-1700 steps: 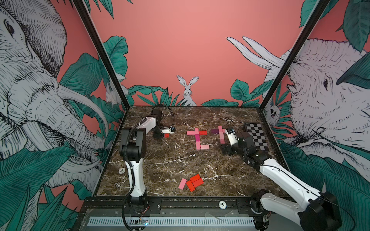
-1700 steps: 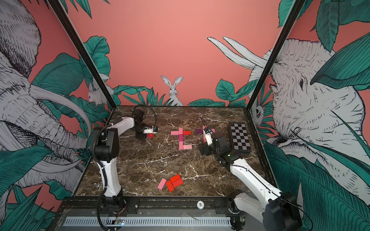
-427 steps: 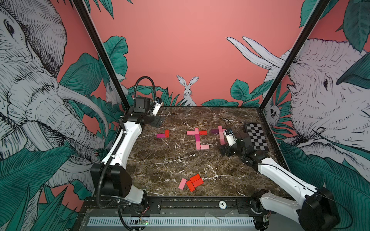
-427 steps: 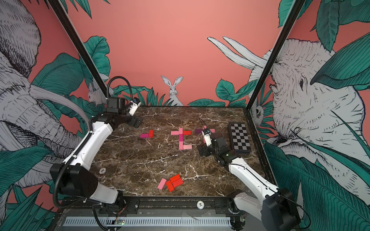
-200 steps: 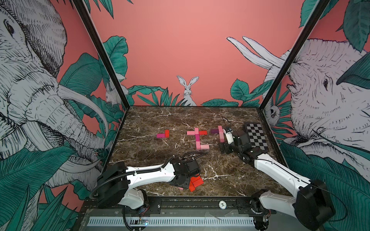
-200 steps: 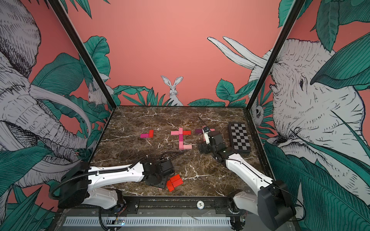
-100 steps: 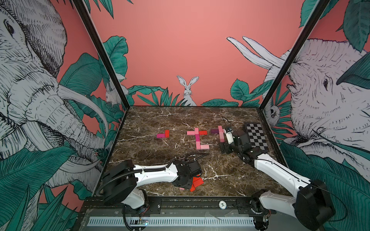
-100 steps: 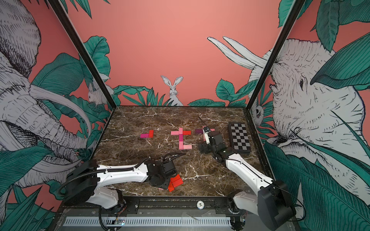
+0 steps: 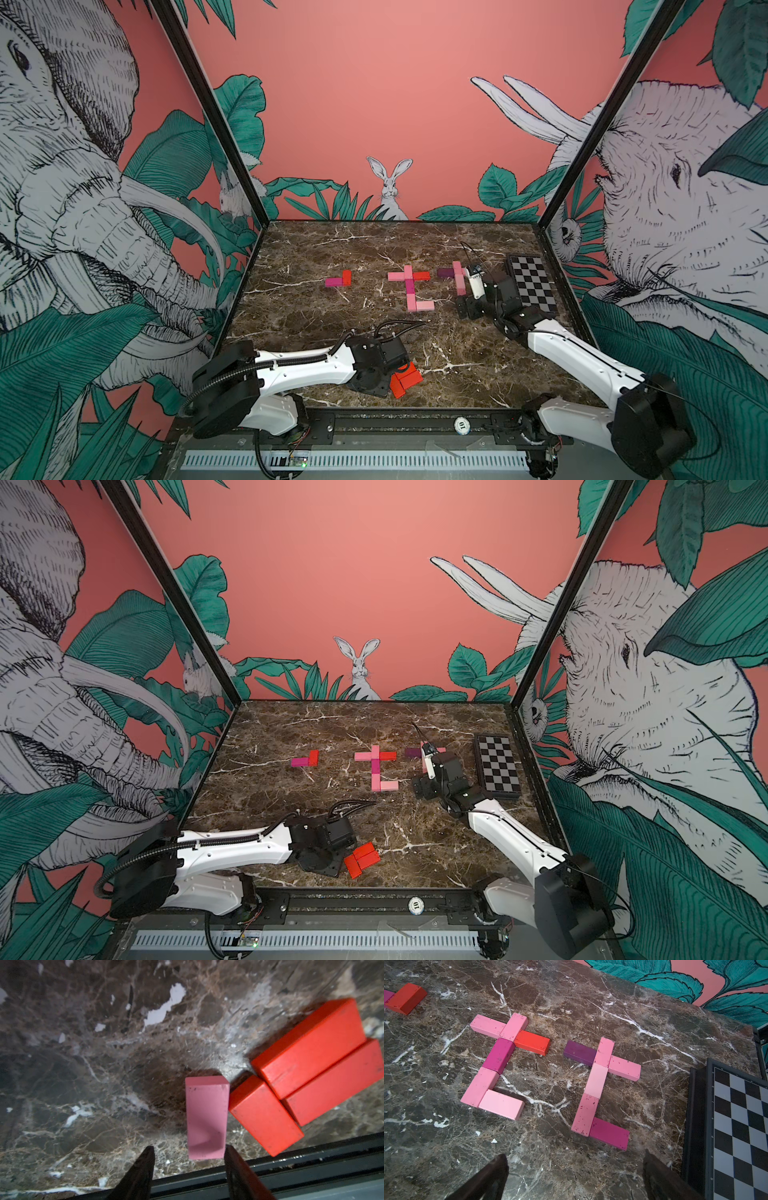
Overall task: Assemble the letter t with building blocks
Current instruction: Pick up the building block from the center of the board.
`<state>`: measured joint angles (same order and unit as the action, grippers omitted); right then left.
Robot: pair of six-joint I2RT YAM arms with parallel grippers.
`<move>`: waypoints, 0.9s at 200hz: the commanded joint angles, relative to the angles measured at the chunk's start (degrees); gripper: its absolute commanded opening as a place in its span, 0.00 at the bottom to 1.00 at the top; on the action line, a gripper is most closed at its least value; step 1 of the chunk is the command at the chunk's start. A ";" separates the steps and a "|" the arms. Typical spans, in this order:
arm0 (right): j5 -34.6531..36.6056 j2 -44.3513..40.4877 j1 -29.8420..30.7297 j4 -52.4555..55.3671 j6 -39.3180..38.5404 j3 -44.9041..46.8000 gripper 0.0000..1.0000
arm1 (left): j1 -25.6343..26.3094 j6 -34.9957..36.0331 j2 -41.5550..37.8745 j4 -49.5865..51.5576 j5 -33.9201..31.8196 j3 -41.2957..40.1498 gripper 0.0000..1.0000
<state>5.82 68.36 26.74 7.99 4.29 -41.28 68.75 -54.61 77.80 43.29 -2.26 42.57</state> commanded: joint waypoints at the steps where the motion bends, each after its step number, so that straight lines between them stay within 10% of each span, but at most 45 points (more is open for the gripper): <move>1: 0.65 0.37 0.32 -1.10 0.60 -0.65 0.98 | 0.24 0.71 0.63 -1.09 0.65 -0.60 0.57; 91: 1.49 -0.54 0.31 -0.51 0.10 -0.31 0.98 | 0.11 0.12 7.48 -1.87 1.06 0.97 0.49; 180: 2.43 -0.52 0.28 -0.43 -0.43 -0.73 0.98 | -5.24 10.02 8.84 1.06 1.92 4.55 0.13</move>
<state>7.14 68.45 26.74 8.10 4.25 -41.28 66.37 -49.15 87.33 42.37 0.67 46.04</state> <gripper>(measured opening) 0.984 0.312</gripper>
